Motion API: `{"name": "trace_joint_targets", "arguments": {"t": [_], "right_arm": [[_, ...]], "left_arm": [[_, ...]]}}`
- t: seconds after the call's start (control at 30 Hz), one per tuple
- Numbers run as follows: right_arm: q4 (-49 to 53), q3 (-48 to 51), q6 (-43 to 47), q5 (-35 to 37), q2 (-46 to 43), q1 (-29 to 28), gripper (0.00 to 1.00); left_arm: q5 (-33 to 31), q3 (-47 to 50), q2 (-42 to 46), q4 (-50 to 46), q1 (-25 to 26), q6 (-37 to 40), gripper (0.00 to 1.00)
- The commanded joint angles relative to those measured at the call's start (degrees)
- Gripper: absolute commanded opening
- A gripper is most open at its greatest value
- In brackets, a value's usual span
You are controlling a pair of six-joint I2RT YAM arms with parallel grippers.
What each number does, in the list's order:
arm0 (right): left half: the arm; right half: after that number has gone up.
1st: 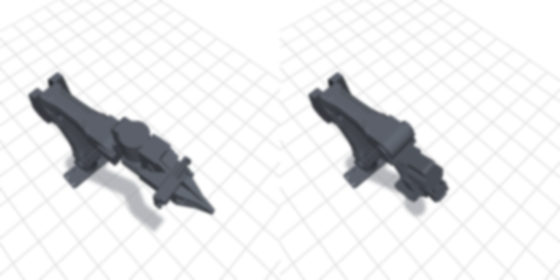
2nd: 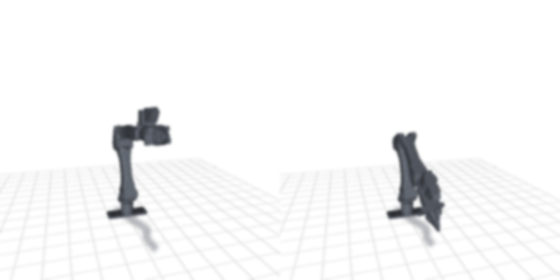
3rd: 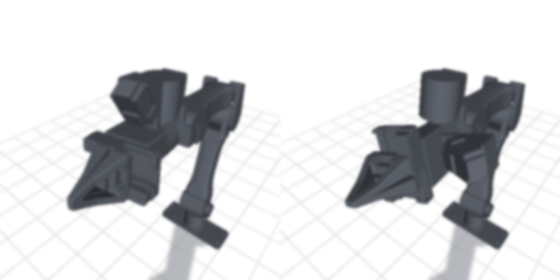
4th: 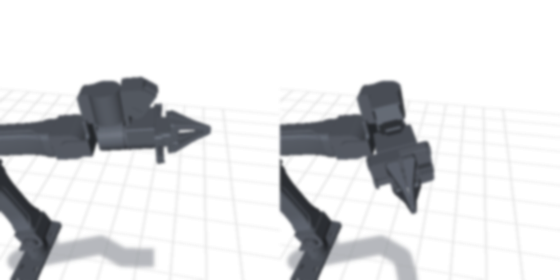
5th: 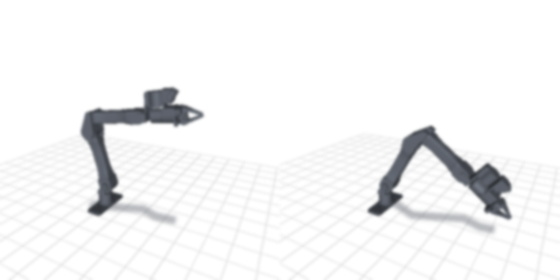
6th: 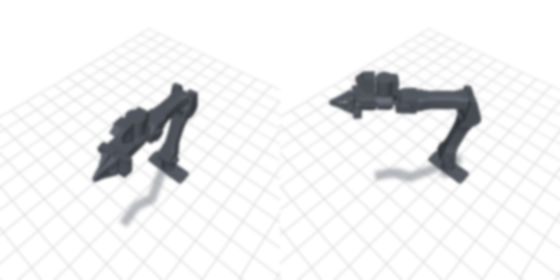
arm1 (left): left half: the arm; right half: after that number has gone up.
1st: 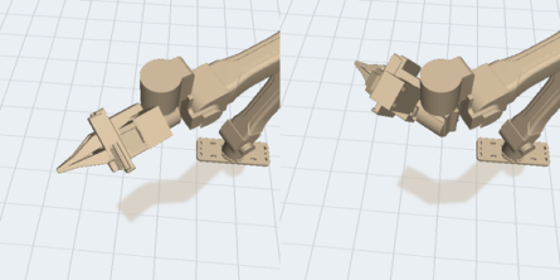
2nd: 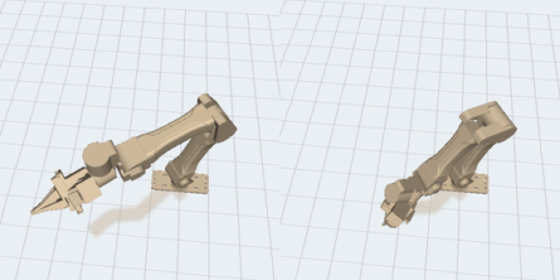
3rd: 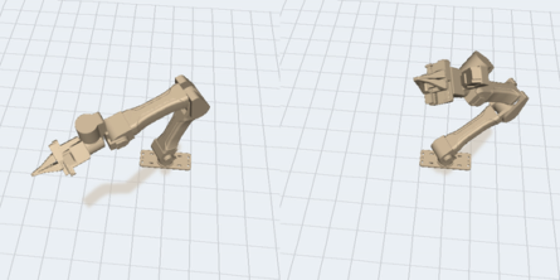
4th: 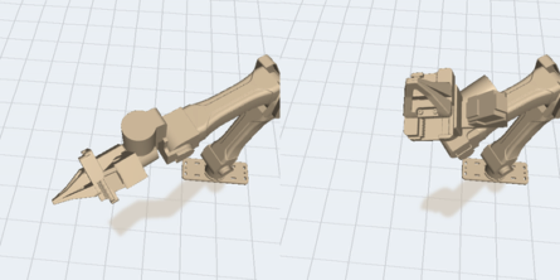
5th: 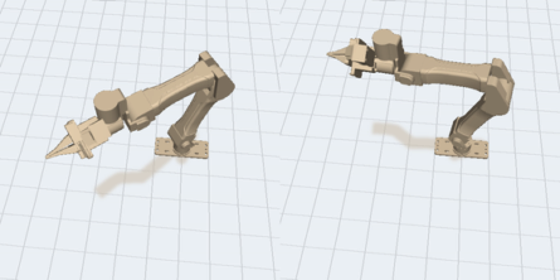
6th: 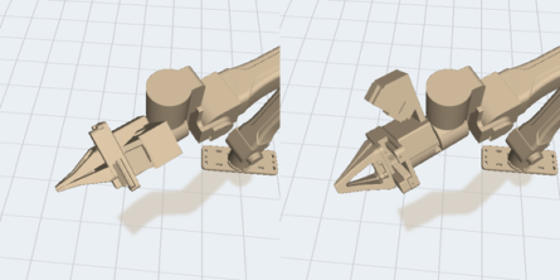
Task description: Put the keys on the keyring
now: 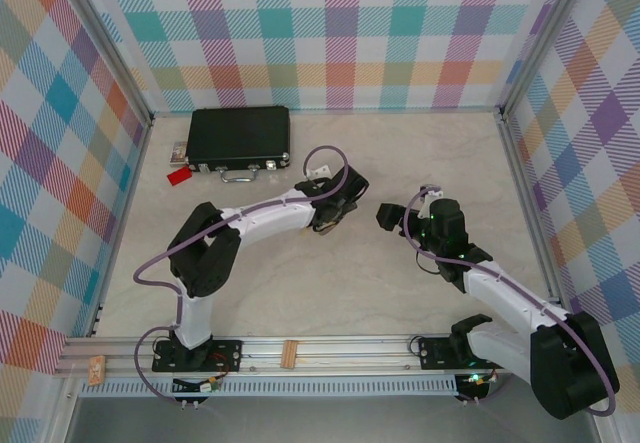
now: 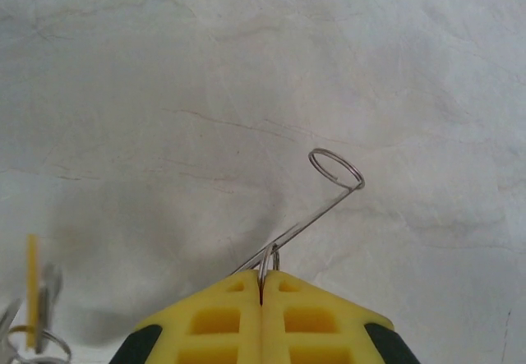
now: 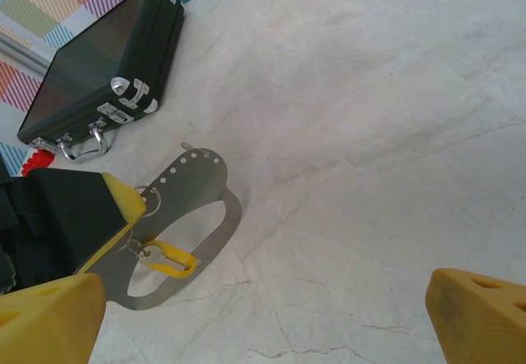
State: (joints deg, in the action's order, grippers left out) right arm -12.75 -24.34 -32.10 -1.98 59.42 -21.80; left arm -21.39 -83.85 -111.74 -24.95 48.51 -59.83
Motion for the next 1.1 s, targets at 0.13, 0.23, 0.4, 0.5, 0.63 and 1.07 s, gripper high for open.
{"name": "trace_joint_targets", "arguments": {"t": [0.13, 0.23, 0.4, 0.5, 0.63, 1.07], "right_arm": [[-0.8, -1.6, 1.0, 0.5, 1.0, -0.3, 0.99], [-1.1, -1.7, 0.9, 0.2, 1.5, -0.3, 1.00], [-1.3, -1.7, 0.8, 0.1, 2.0, -0.4, 0.99], [-1.4, -1.8, 0.7, 0.0, 2.4, -0.4, 1.00], [-1.4, -1.9, 0.8, -0.3, 2.5, -0.6, 1.00], [-2.8, -2.9, 3.1, -3.6, 4.5, -1.7, 0.95]], "left_arm": [[3.7, 1.0, -0.7, -1.7, -0.8, -0.5, 0.04], [3.1, 2.0, 1.4, -1.4, -0.8, -0.2, 0.04], [3.1, 2.9, 3.5, -0.8, -0.9, 0.7, 0.05], [4.5, 2.9, 3.3, 0.0, -1.0, 0.9, 0.07], [6.6, 3.1, 2.3, 0.5, -2.1, 0.3, 0.09], [3.4, 7.1, 9.0, 2.0, -4.4, 5.5, 0.43]]}}
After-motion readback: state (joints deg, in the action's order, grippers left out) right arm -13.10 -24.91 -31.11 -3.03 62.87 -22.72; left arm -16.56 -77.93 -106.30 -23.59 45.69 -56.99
